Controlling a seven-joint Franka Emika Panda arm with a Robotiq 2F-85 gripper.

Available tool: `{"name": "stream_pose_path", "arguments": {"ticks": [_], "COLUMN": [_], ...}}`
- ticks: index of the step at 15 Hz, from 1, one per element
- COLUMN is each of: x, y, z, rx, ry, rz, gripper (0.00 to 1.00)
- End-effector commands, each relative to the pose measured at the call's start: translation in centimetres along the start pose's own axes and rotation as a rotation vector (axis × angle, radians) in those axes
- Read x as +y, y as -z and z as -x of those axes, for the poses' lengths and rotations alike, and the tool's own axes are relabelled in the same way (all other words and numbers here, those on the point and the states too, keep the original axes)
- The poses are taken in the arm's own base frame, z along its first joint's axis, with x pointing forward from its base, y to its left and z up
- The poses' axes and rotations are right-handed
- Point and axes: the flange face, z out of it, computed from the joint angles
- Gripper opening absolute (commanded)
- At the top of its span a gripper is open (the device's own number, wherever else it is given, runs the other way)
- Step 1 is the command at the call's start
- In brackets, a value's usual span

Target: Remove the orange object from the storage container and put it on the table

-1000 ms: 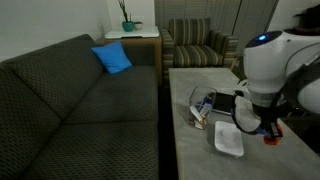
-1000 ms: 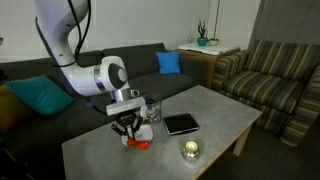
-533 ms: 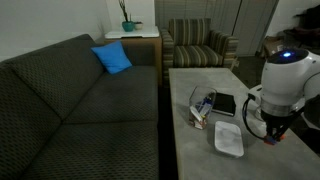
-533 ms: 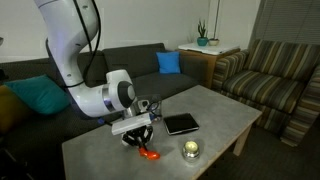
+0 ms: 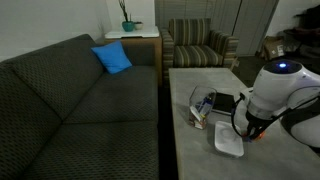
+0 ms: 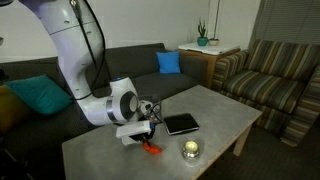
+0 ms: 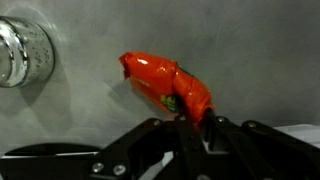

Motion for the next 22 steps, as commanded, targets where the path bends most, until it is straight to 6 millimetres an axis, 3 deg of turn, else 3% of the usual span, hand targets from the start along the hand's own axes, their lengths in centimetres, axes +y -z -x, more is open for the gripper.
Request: {"name": "stream_pose_path", "arguments": {"ticks": [1,7,8,9,11,17,22], "x": [-0.2,0.2,0.2,0.2,0.0,0.0,0.2], "y": [-1.3,-0.8,-0.6,-0.1,0.8,4.2,7.9], "z": [-1.0,-2.0,-2.1,-2.3,-2.4,-1.4,-1.8], "rx": [0.034,0.045,0.044,0.043,0.027,-0.031,-0.032], "ry": [-0.017,-0.024,-0.021,-0.015,0.019,0.049,0.069], "rz": [0.006,0.012,0.012,0.017,0.010,0.025,0.060], "gripper": [0.04,0.04,0.41,0.42,0.54,0.98,1.00]}}
